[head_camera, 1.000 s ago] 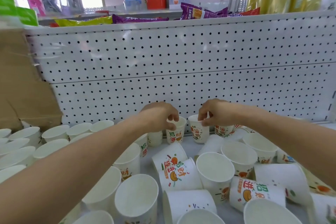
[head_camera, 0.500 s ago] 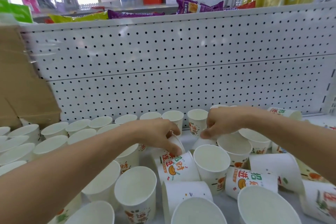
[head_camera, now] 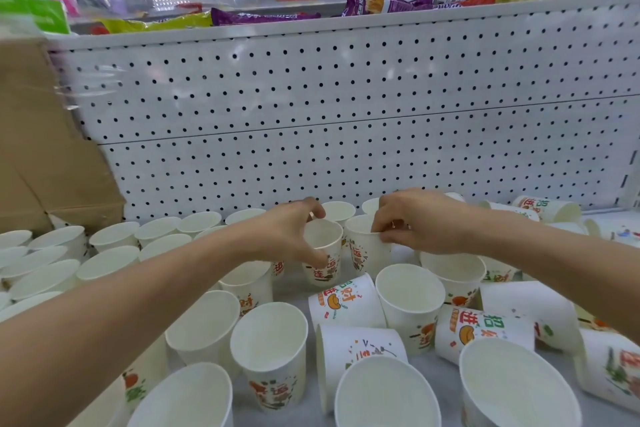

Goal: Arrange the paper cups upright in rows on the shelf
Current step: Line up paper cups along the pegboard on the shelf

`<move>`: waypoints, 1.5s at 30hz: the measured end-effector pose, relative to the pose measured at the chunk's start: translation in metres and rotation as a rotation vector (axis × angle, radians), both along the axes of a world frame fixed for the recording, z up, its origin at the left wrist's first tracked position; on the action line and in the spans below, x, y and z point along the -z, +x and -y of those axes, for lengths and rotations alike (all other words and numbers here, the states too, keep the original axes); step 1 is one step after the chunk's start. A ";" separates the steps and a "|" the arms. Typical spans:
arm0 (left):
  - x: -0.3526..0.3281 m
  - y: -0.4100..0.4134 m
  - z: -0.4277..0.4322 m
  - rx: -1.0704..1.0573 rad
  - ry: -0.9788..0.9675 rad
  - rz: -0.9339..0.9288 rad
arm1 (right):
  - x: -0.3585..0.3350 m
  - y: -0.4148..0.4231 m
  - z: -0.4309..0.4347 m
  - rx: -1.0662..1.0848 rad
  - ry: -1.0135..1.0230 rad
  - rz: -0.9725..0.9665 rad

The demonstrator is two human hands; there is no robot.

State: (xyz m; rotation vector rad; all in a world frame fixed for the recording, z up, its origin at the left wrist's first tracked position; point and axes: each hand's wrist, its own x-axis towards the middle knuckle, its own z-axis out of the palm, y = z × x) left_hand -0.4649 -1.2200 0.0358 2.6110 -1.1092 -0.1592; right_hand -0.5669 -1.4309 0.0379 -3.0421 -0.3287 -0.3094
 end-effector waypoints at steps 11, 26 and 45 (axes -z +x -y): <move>-0.016 -0.022 -0.015 0.094 -0.178 0.059 | -0.024 -0.028 -0.013 0.007 0.182 -0.009; 0.005 -0.057 0.022 0.311 0.206 0.075 | -0.016 -0.066 -0.042 0.199 0.074 -0.292; 0.000 -0.040 -0.033 0.168 -0.042 -0.039 | -0.013 -0.073 -0.050 0.244 0.157 -0.095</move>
